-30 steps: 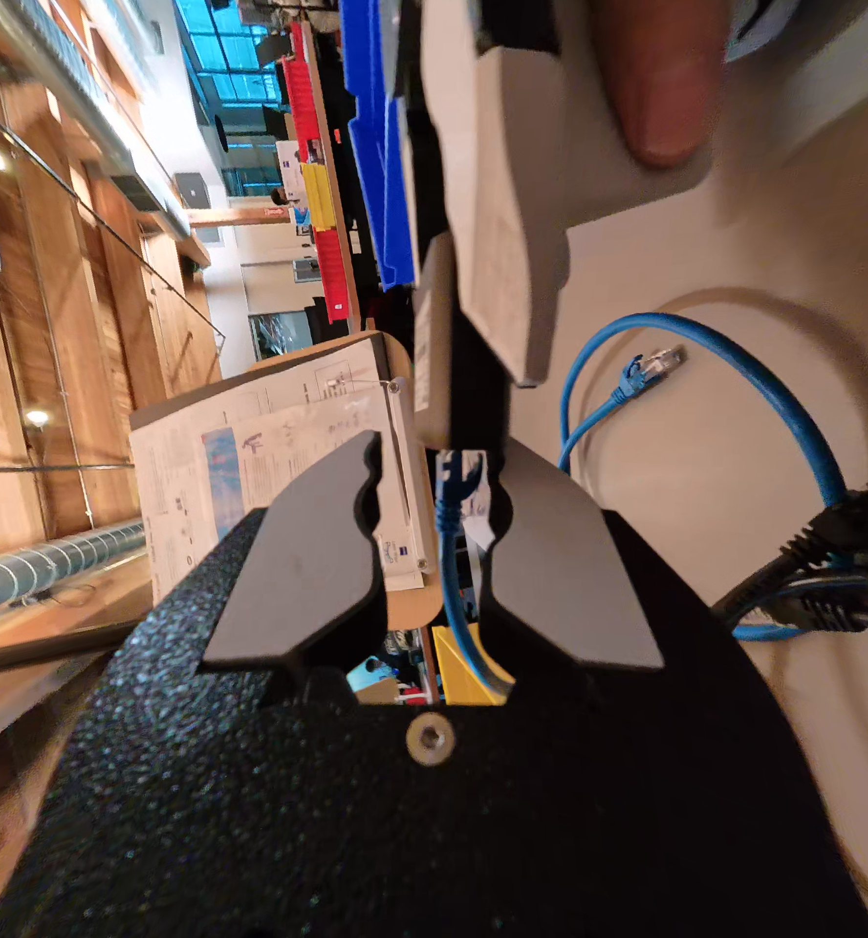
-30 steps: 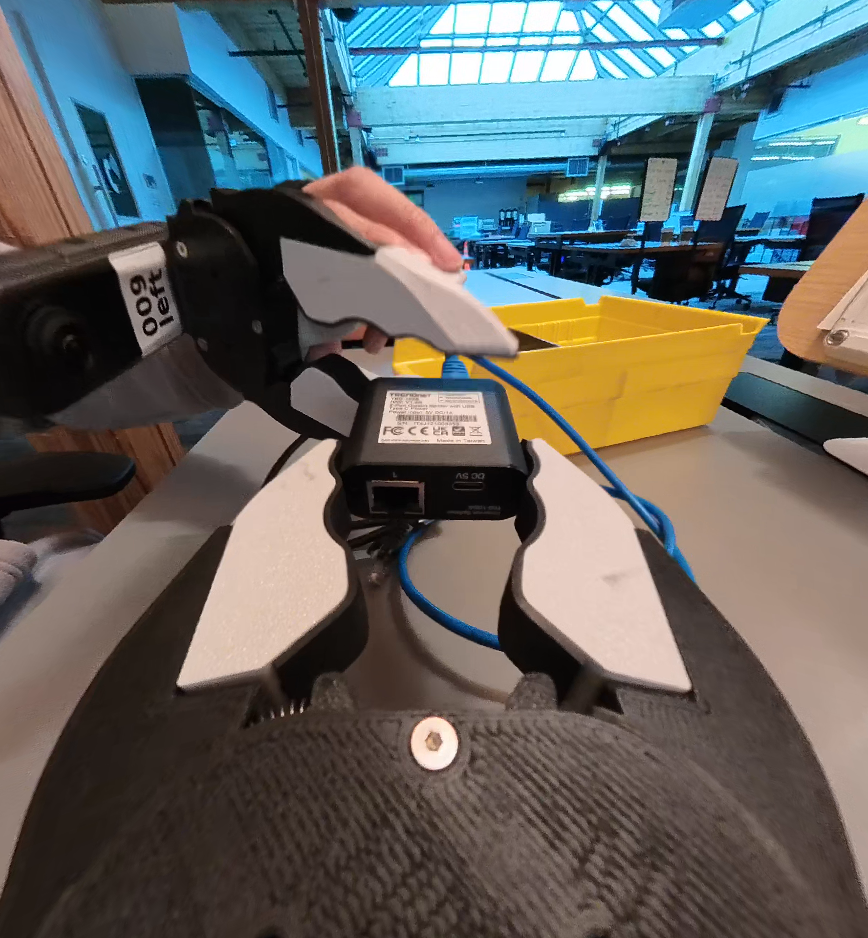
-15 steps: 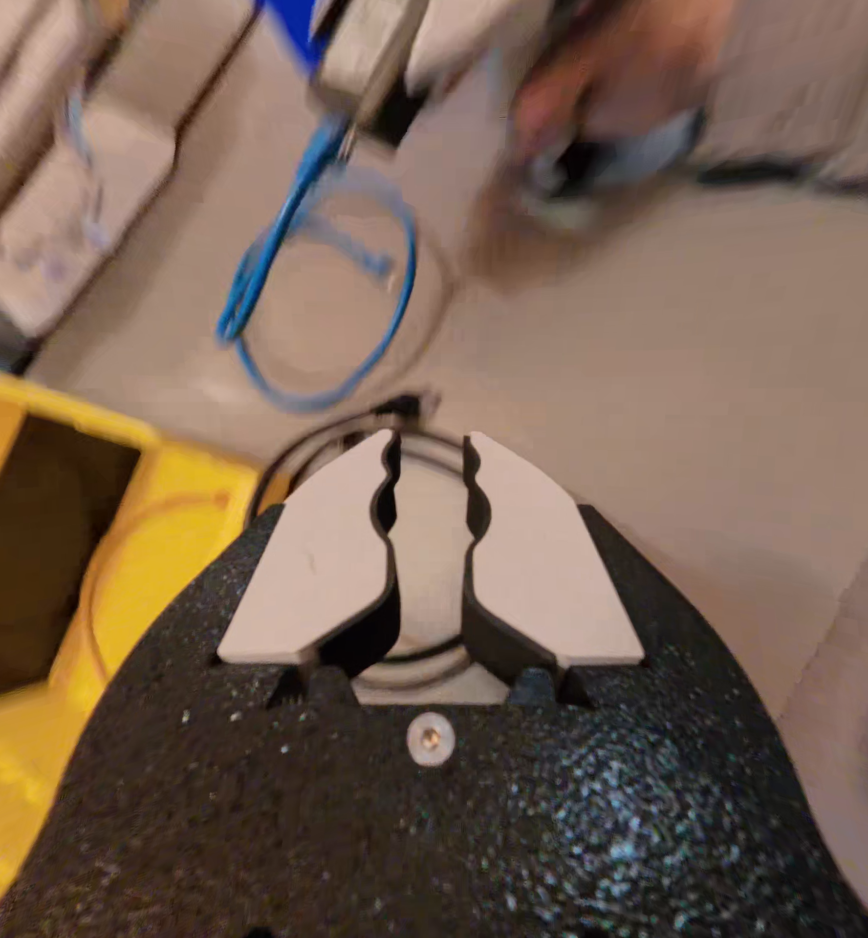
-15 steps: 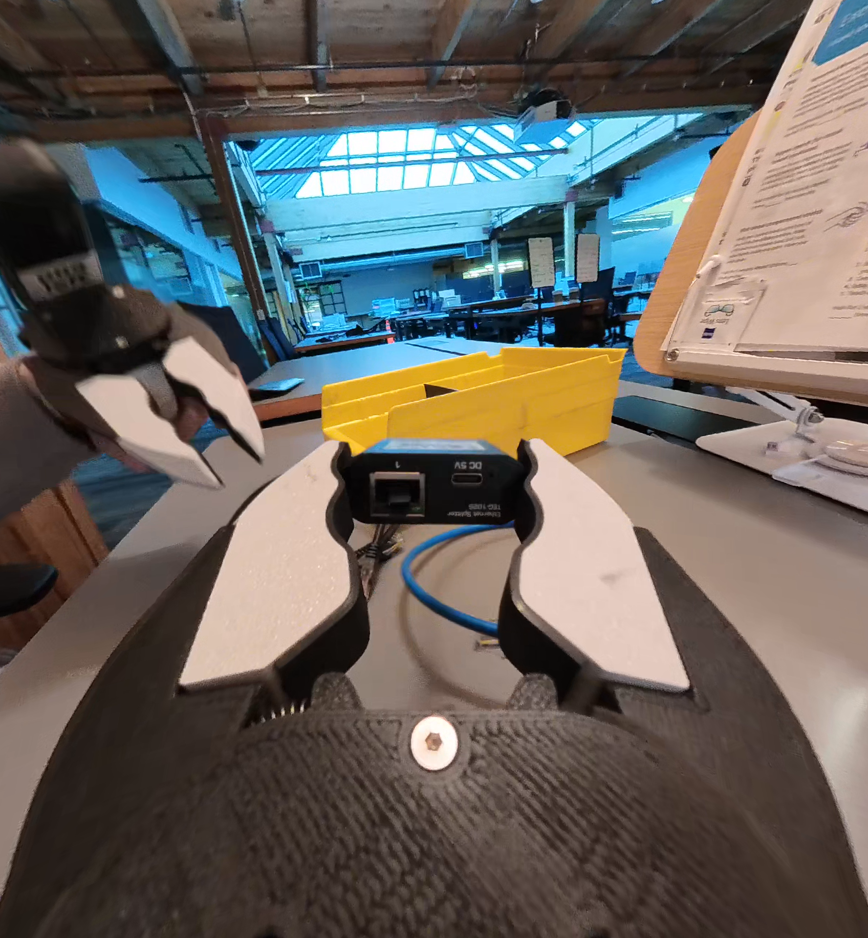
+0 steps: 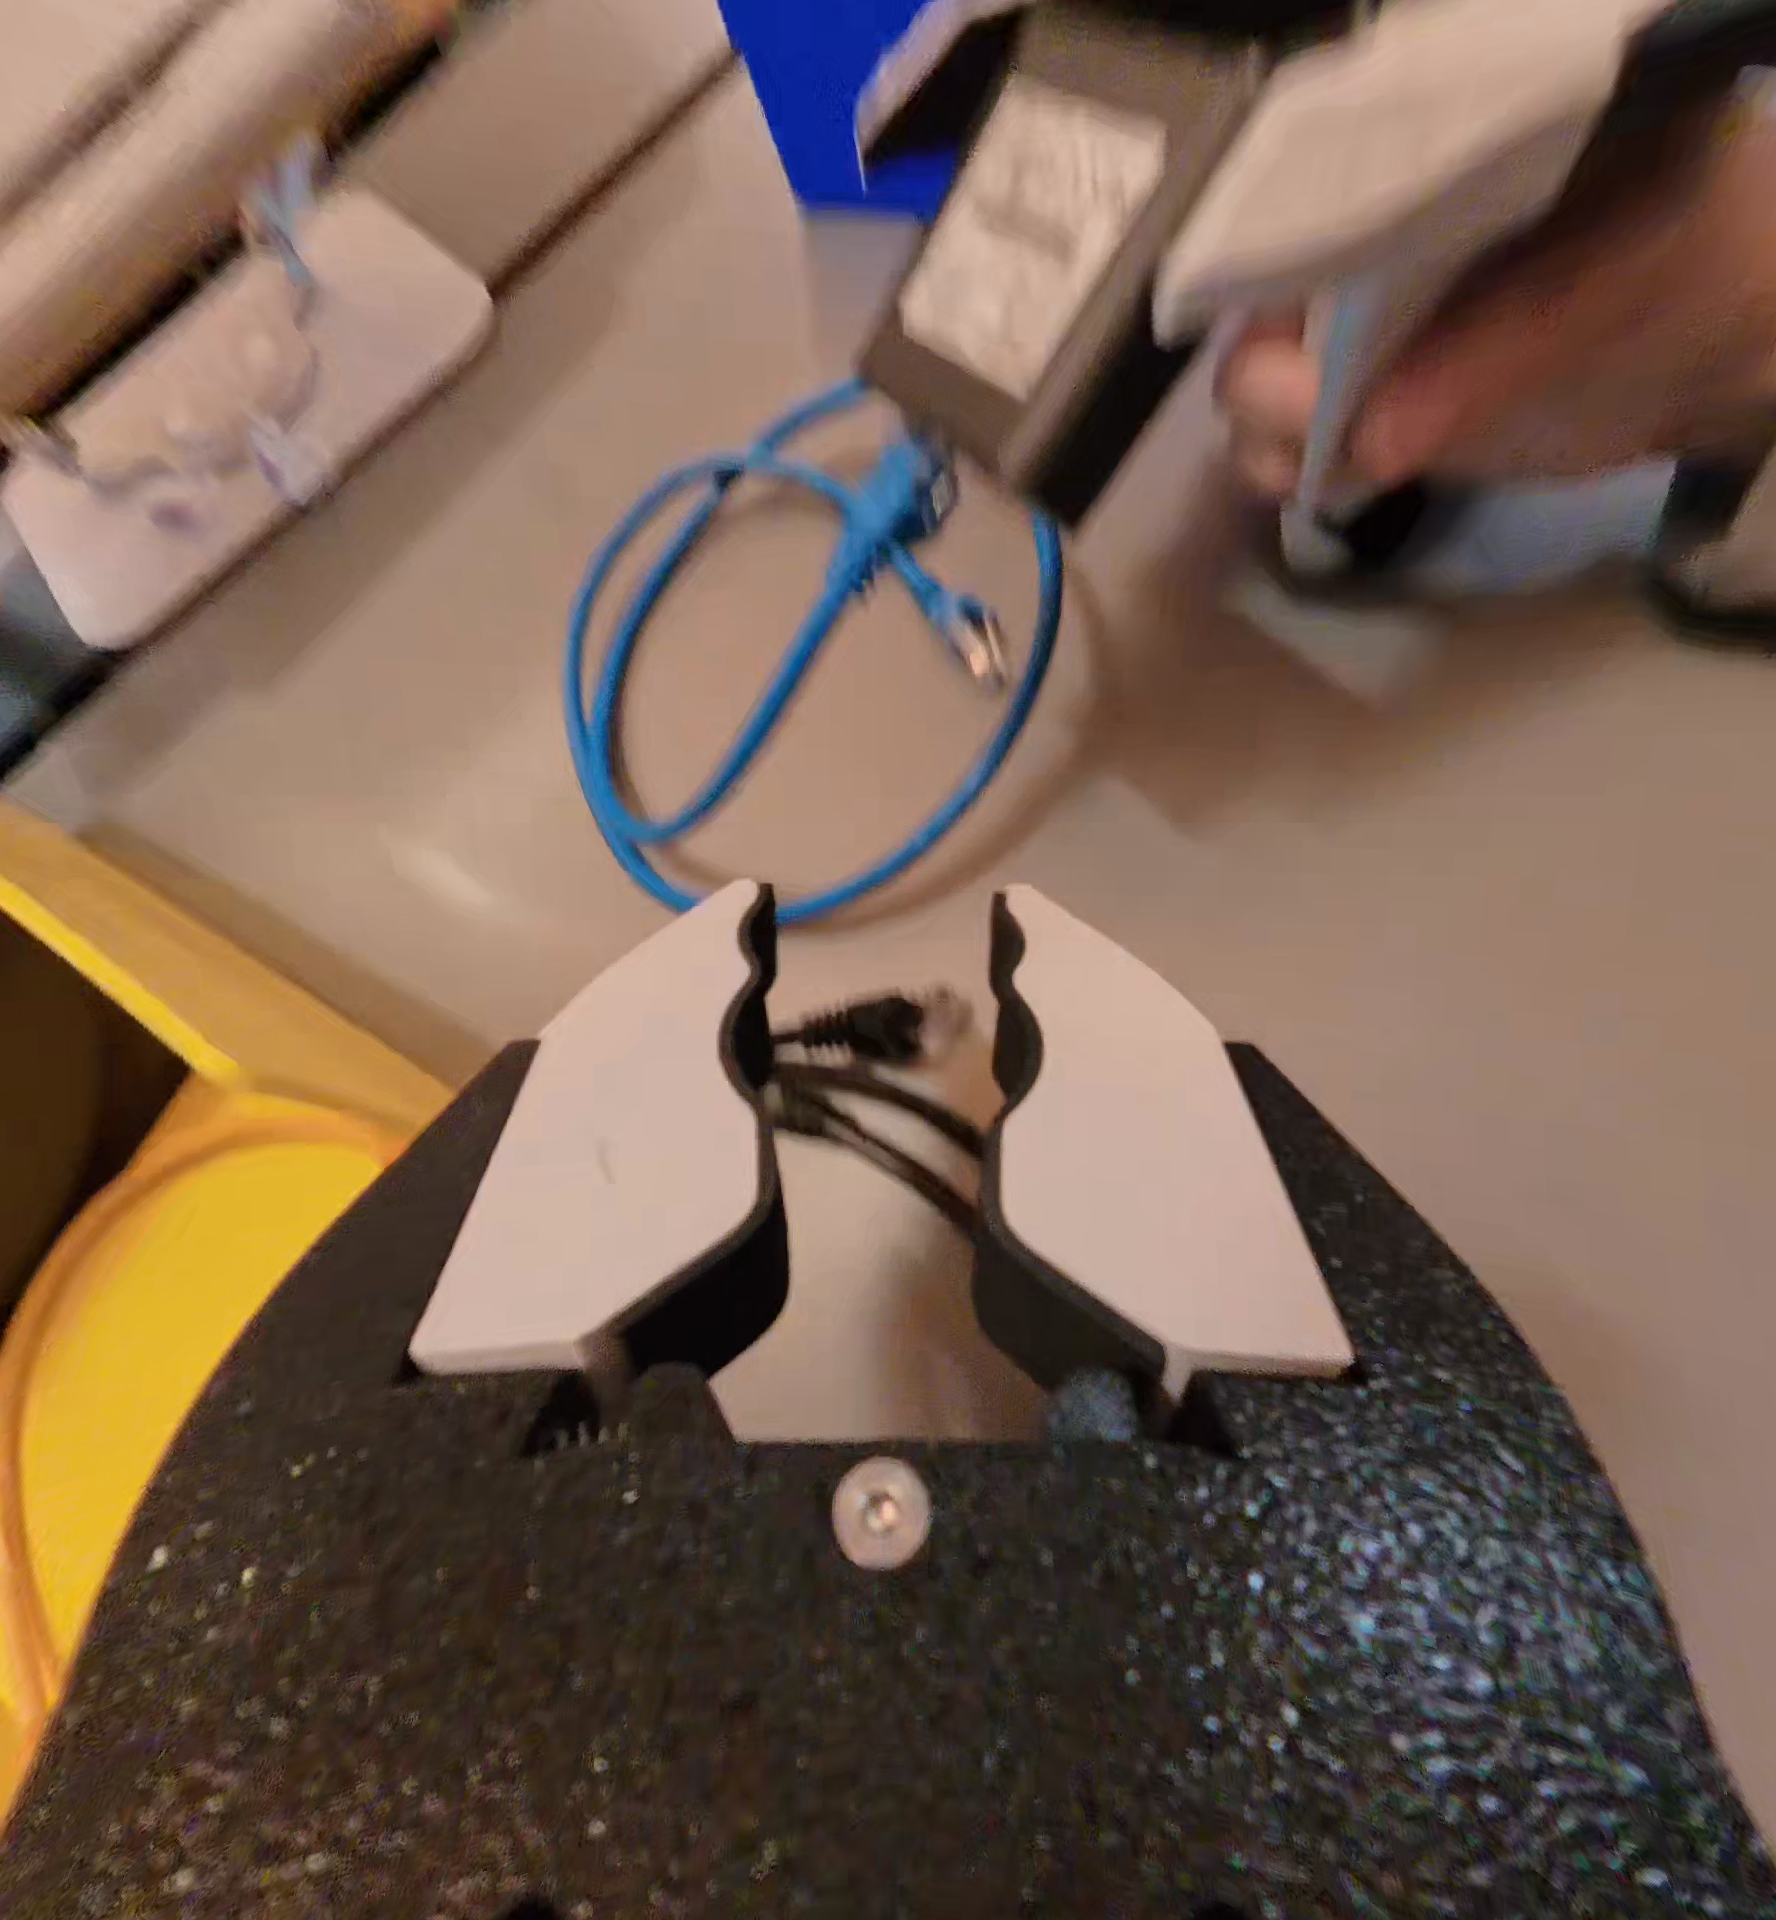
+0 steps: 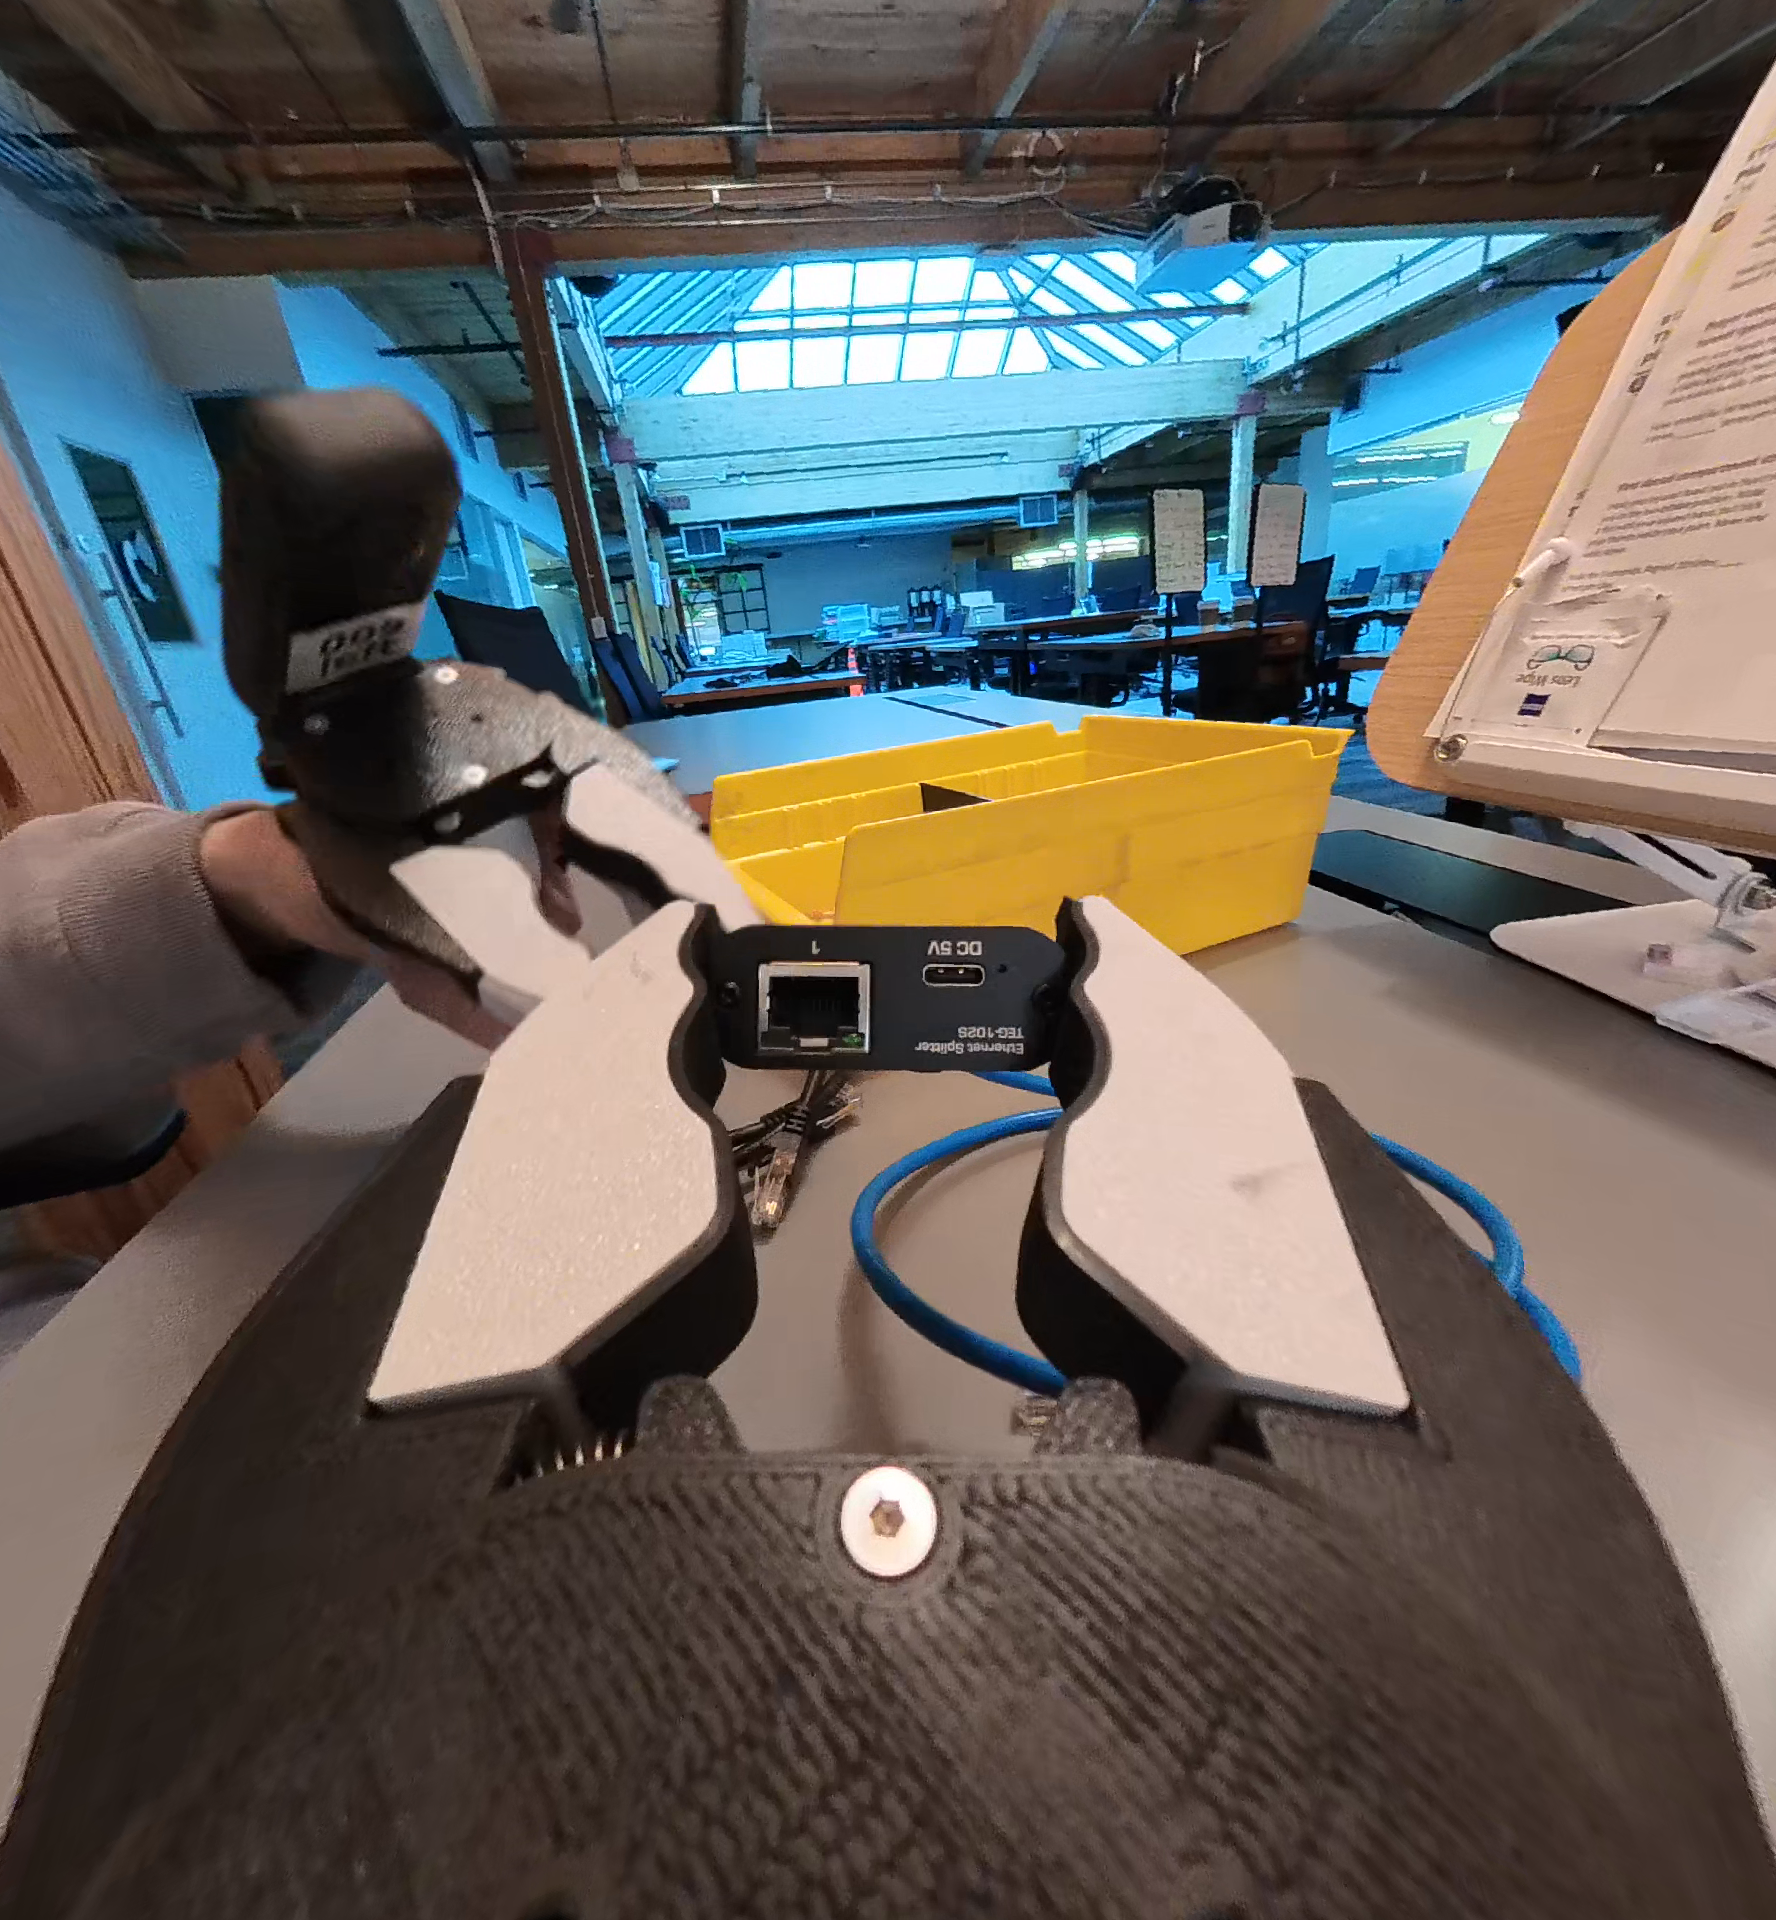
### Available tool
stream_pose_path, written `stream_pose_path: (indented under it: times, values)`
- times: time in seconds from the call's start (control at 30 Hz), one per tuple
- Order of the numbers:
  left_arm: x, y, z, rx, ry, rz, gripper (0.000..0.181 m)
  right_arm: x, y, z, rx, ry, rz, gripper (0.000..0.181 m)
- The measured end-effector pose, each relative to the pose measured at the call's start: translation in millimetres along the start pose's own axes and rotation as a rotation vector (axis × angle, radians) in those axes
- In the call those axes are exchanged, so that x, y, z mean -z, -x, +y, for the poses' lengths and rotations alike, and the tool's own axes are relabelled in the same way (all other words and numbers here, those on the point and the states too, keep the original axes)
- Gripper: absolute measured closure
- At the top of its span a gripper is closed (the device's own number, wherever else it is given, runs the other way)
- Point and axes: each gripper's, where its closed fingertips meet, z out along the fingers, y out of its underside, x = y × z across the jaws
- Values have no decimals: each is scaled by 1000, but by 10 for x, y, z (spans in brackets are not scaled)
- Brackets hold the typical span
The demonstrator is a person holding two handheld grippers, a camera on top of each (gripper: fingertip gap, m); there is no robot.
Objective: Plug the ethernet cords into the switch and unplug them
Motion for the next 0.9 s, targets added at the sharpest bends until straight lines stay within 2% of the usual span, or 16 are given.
stream_pose_path:
  times: [0.03, 0.13, 0.2, 0.27, 0.3, 0.33, 0.37, 0.5, 0.6, 0.73, 0.9]
  values:
    - [-30, 61, -118, -25, -49, -46, 136, -9, 21, 11, 1, 8, -17, 118]
    - [-180, 12, -431, -283, -190, -149, 126, -30, 55, 14, -1, 6, -39, 119]
    - [-317, -23, -510, -474, -217, -260, 127, -32, 80, 4, -12, -6, -51, 119]
    - [-423, -46, -568, -588, -230, -345, 127, -41, 136, 22, -9, 8, -82, 119]
    - [-436, -45, -610, -632, -251, -384, 142, -48, 158, 26, -9, 9, -91, 119]
    - [-422, -26, -650, -683, -270, -428, 154, -52, 157, 16, -15, 4, -87, 119]
    - [-383, -9, -695, -742, -290, -460, 156, -42, 160, -12, -35, -10, -96, 119]
    - [-228, 38, -802, -1105, -231, -505, 159, -17, 218, 90, -46, 81, -151, 119]
    - [-174, 69, -835, -1277, -210, -490, 159, -40, 253, 134, -13, 114, -152, 120]
    - [-148, 54, -868, -1401, -206, -500, 159, -74, 287, 139, -14, 104, -154, 115]
    - [-166, 66, -856, -1355, -213, -462, 159, -97, 268, 97, 10, 59, -122, 115]
